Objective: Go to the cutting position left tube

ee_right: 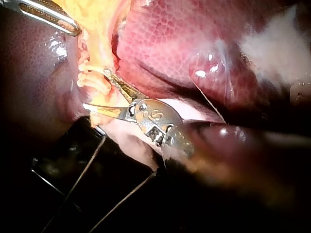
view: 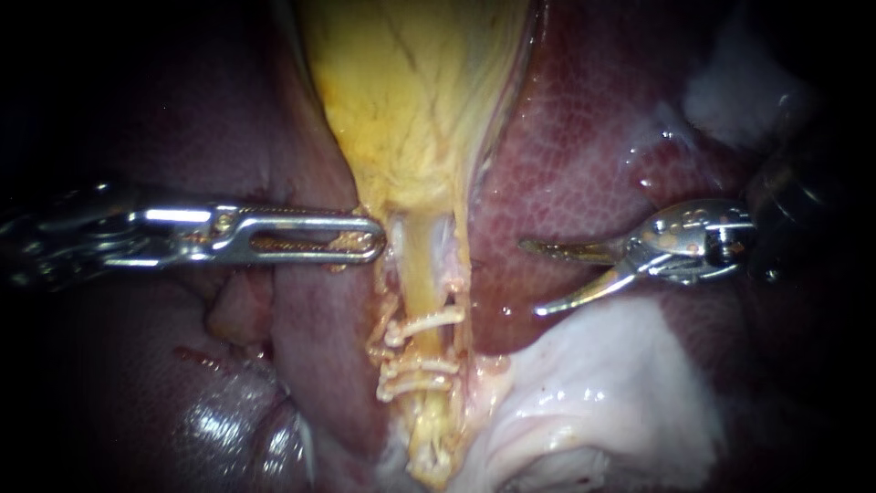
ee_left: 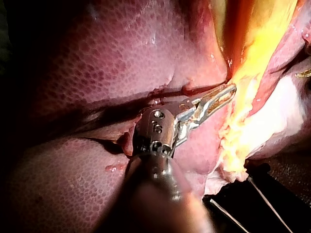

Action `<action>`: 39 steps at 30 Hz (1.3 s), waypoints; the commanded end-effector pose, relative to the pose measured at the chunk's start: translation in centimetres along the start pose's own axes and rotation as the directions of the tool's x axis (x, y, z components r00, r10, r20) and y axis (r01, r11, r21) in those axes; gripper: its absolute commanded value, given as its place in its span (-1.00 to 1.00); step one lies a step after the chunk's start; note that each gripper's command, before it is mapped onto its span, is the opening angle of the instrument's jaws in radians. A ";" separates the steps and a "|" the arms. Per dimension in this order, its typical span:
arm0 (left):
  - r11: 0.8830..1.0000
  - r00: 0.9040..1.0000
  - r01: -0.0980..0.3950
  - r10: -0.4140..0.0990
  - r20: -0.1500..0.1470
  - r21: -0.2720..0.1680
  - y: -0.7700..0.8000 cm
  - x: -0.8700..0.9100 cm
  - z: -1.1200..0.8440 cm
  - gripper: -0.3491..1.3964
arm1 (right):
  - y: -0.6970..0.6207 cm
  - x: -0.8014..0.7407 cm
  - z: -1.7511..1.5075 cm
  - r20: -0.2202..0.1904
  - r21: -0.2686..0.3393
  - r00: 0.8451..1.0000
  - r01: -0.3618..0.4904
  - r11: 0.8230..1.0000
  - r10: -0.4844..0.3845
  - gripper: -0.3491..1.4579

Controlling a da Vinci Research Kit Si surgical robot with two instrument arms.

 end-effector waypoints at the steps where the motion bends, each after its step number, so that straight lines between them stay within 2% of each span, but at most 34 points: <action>1: 1.000 1.000 0.000 0.000 0.000 0.000 0.00 0.00 0.00 -1.00 | 0.00 0.00 0.00 -0.001 0.001 1.000 0.000 1.000 0.000 0.97; 5: 1.000 1.000 0.003 -0.003 -0.005 0.007 -0.01 -0.07 -0.09 -1.00 | 0.01 0.00 0.00 -0.001 0.004 1.000 0.000 1.000 0.000 0.97; 7: 1.000 1.000 0.008 -0.008 -0.010 0.013 -0.03 -0.15 -0.21 -1.00 | 0.01 0.00 0.00 -0.001 0.003 1.000 0.000 1.000 0.000 0.97; 10: 1.000 1.000 0.018 -0.018 -0.008 0.001 -0.09 -0.29 -0.42 -1.00 | 0.01 0.00 0.01 -0.001 0.006 1.000 0.000 1.000 0.000 0.97; 15: 1.000 0.999 0.030 -0.030 0.018 -0.003 -0.17 -0.45 -0.71 -1.00 | 0.01 -0.01 0.02 -0.001 0.008 1.000 0.000 1.000 0.000 0.97; 18: 0.999 0.999 0.032 -0.032 0.022 -0.005 -0.16 -0.47 -0.77 -1.00 | 0.01 -0.03 0.05 -0.001 0.022 1.000 0.002 1.000 -0.002 0.97; 22: 0.999 0.999 0.032 -0.032 0.023 -0.006 -0.16 -0.46 -0.77 -1.00 | 0.01 -0.18 0.18 0.000 0.051 1.000 -0.025 0.998 0.025 0.97; 30: 0.999 0.999 0.032 -0.032 0.023 -0.006 -0.16 -0.46 -0.77 -1.00 | 0.05 -0.67 0.68 0.017 0.141 0.991 -0.134 0.981 0.133 0.97; 35: 0.999 0.999 0.032 -0.031 0.022 -0.005 -0.14 -0.46 -0.78 -1.00 | -0.01 -0.94 1.00 0.043 0.188 0.984 -0.180 0.966 0.174 0.97; 39: 0.999 0.999 0.032 -0.032 0.023 -0.007 -0.13 -0.47 -0.79 -1.00 | -0.06 -1.12 1.11 0.064 0.216 0.979 -0.202 0.955 0.193 0.97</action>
